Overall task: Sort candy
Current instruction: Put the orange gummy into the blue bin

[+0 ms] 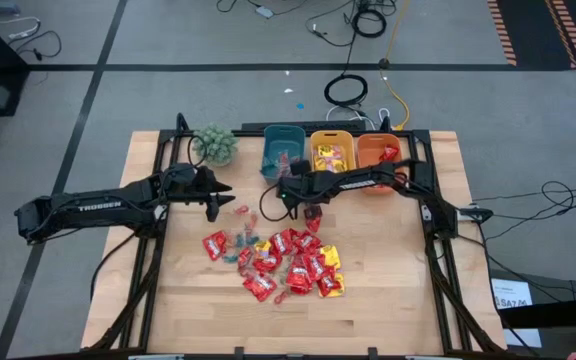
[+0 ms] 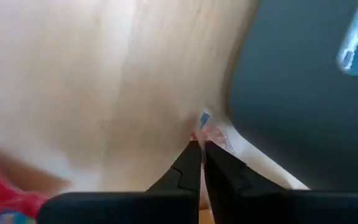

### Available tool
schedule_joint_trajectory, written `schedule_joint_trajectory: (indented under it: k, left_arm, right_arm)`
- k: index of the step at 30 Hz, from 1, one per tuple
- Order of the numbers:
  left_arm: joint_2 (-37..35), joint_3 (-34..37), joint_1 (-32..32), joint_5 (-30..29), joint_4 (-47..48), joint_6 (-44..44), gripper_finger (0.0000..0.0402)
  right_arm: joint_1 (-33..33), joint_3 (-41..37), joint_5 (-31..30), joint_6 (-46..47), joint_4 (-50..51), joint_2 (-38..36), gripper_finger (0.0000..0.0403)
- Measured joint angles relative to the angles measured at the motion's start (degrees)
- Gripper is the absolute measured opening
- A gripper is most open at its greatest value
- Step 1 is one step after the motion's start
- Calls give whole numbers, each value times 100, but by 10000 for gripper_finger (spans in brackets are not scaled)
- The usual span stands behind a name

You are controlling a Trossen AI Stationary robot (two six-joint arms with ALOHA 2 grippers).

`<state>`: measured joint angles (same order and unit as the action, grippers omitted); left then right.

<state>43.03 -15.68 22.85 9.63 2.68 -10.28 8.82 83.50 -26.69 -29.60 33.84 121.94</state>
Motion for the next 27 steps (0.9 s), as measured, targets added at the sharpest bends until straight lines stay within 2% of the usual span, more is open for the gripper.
schedule_joint_trajectory:
  k: [3, 8, 12, 18, 23, 27]
  left_arm:
    - [0, 0, 0, 1, 0, 2, 181]
    - [0, 0, 0, 2, -2, 2, 181]
    - [0, 0, 0, 4, -21, 5, 181]
    - [-2, 2, -2, 7, -88, 4, 181]
    - [-2, 2, 0, 11, -84, 4, 181]
    - [-2, 2, 0, 32, -81, 1, 181]
  right_arm:
    - [-124, 180, -185, 162, 337, -188, 3]
    - [-256, 836, -80, 191, 711, -703, 1]
    - [-128, 1328, 421, 346, 114, -884, 1]
    - [432, 1480, 81, 1508, -991, -823, 6]
    - [699, 1480, 130, 2409, -1051, -860, 50]
    - [735, 1480, 111, 2451, -1058, -902, 111]
